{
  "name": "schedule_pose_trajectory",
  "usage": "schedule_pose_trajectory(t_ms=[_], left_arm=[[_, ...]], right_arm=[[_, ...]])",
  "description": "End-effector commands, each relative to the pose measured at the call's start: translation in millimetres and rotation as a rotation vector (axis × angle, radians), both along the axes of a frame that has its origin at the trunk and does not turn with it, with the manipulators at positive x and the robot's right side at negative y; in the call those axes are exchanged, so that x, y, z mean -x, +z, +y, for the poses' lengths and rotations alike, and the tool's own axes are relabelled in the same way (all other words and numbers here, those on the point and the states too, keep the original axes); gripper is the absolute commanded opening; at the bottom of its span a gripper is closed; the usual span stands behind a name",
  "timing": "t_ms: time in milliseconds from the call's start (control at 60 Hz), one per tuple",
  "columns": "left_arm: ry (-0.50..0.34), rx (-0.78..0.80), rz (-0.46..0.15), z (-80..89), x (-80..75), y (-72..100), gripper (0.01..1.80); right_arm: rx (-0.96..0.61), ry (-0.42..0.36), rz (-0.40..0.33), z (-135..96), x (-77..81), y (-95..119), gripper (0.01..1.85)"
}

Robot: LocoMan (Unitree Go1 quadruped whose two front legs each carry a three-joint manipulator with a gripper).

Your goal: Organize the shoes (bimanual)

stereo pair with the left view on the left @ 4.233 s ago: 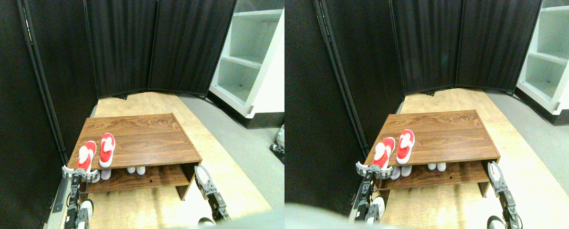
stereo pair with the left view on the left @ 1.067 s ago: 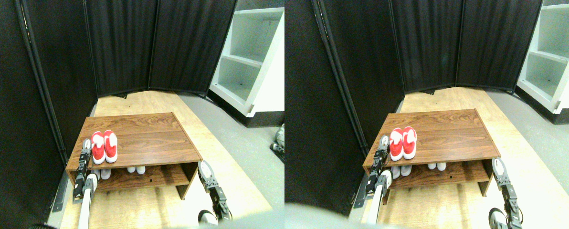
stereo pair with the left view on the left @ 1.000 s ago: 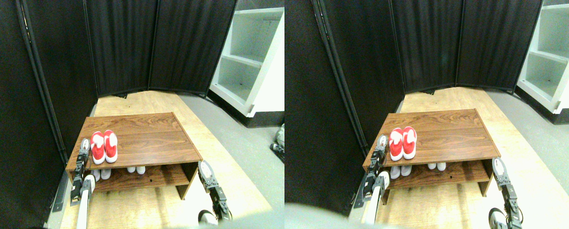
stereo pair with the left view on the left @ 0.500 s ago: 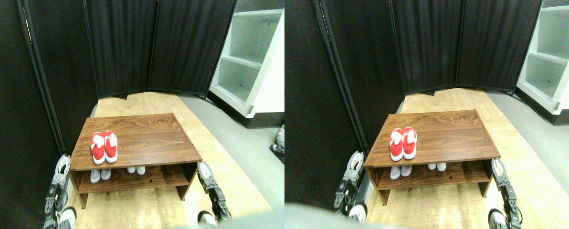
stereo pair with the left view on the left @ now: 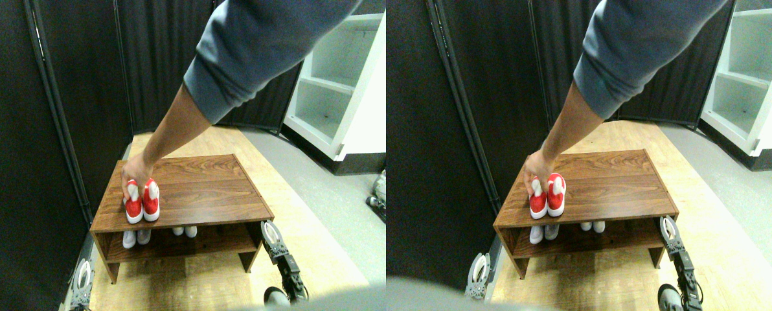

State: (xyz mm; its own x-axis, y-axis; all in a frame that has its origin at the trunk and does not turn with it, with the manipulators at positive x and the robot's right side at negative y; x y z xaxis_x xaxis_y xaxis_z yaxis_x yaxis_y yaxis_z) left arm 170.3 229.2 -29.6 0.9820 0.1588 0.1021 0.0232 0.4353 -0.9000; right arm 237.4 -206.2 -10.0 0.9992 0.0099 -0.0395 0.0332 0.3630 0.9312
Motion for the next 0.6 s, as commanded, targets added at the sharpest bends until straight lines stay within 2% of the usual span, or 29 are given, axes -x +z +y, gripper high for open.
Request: schedule_pose_trajectory(t_ms=[17, 250, 600], left_arm=[[-0.021, -0.005, -0.034, -1.1, -2.6, 2.8, 0.01], [-0.048, -0.003, -0.024, -3.7, -5.3, 1.2, 0.01], [-0.025, 0.039, -0.039, -10.1, -3.2, 5.7, 0.01]], right_arm=[[0.017, 0.009, -0.055, 2.7, -2.9, 10.5, 0.01], [0.010, -0.001, -0.055, 1.9, -2.5, 10.0, 0.01], [0.014, 0.006, -0.059, 1.4, -2.4, 8.8, 0.01]])
